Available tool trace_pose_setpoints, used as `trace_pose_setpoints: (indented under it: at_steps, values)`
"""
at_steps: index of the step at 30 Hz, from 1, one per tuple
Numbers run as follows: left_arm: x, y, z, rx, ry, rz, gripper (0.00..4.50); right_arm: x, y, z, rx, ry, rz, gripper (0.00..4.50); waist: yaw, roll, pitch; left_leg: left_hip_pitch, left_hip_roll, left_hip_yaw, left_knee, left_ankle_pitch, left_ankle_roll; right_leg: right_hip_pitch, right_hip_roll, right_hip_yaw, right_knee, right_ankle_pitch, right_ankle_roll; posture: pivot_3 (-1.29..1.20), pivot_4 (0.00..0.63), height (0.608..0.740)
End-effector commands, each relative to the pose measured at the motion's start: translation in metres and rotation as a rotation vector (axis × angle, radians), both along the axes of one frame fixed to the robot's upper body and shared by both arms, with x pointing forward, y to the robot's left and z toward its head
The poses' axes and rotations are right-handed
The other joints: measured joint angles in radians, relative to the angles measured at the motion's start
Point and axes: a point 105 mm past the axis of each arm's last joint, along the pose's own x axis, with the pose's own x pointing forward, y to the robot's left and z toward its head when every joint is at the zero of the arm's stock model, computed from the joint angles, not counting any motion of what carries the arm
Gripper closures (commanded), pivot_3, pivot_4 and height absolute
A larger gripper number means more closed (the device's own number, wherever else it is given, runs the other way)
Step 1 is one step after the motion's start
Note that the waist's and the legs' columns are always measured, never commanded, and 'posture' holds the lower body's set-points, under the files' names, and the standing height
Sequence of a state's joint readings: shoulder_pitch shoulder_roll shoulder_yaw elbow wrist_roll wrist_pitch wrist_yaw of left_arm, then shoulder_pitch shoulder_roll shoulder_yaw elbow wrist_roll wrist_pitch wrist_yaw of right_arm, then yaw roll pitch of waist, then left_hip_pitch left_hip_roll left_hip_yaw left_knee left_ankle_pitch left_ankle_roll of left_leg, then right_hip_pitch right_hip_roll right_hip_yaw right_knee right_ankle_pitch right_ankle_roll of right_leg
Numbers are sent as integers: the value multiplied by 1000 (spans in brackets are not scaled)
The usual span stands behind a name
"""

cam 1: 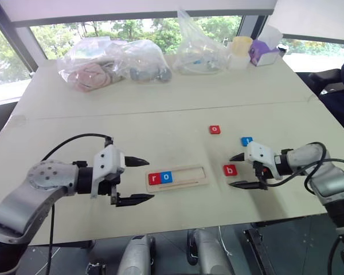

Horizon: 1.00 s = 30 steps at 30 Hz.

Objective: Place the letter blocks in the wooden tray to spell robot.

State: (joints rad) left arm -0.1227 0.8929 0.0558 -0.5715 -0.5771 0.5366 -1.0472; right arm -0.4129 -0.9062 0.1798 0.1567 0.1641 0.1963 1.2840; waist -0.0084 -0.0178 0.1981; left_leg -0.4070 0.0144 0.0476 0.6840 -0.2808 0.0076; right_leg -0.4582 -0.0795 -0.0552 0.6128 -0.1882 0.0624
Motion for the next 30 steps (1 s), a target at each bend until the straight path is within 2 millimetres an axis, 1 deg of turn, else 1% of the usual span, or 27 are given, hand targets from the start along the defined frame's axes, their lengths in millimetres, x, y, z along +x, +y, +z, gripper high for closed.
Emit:
trace_pose_setpoints:
  at_steps: [1,6,7,8,10,12,13,16,17,19,21,23,26,30]
  values:
    - [-2,-1,11,-2,-52,-10,0,7,1,4,12,-27,1,51,0,0,0,0,0,0,0,0,0,1,0,0,0,0,0,0,150,740]
    - [0,-2,11,-5,-59,-1,0,7,1,0,15,-18,2,51,-1,0,0,1,0,0,0,0,0,1,0,0,0,0,0,0,150,740]
    - [0,-2,11,-6,-61,0,0,7,2,-1,15,-17,3,557,-1,0,0,1,0,0,0,0,0,1,0,0,0,1,0,0,150,740]
    - [0,-2,11,-6,-61,2,0,7,2,-2,14,-16,4,893,-1,0,0,1,0,0,0,0,0,1,0,0,0,1,0,0,150,740]
    - [1,-2,12,-7,-63,5,0,6,2,-4,9,-17,7,1871,-1,0,0,1,0,0,0,0,0,2,0,0,0,1,-1,0,150,740]
    - [2,-1,12,-6,-64,9,0,6,3,-4,10,-19,9,2986,-1,0,0,2,0,0,0,0,0,3,0,0,0,2,-2,0,150,740]
    - [2,0,12,-6,-64,10,0,6,3,-3,9,-20,10,3358,-1,0,-1,2,0,0,0,0,0,3,0,0,0,2,-2,0,150,740]
    - [2,1,11,-2,-64,13,0,4,8,4,9,-34,29,3350,-1,0,-1,5,0,0,0,0,0,6,0,0,0,1,-2,0,150,740]
    - [2,2,11,-2,-64,14,0,3,13,10,15,-44,46,3350,-1,0,-1,5,0,0,0,0,0,6,0,0,0,1,-2,0,150,740]
    - [2,2,11,-2,-65,14,0,3,25,24,34,-66,92,3350,-2,0,-1,5,0,0,0,0,0,6,0,0,0,1,-2,0,150,740]
    - [3,1,11,-3,-65,14,0,2,42,38,67,-80,139,3350,-3,0,0,5,0,0,0,0,0,6,0,0,1,1,-2,0,150,740]
    - [3,1,11,-5,-65,15,0,-2,60,46,96,-76,191,3350,-4,0,0,6,1,-1,0,0,0,6,0,0,1,1,-2,0,150,740]
    - [1,3,11,-2,-59,14,0,-7,94,49,133,-75,286,3350,-2,0,-1,7,1,-2,0,0,0,7,1,0,1,1,-2,0,150,740]
    - [-3,9,11,19,-49,14,0,-7,119,42,140,-72,343,3350,1,0,-1,7,1,-2,0,0,0,7,0,0,1,1,-2,0,150,740]
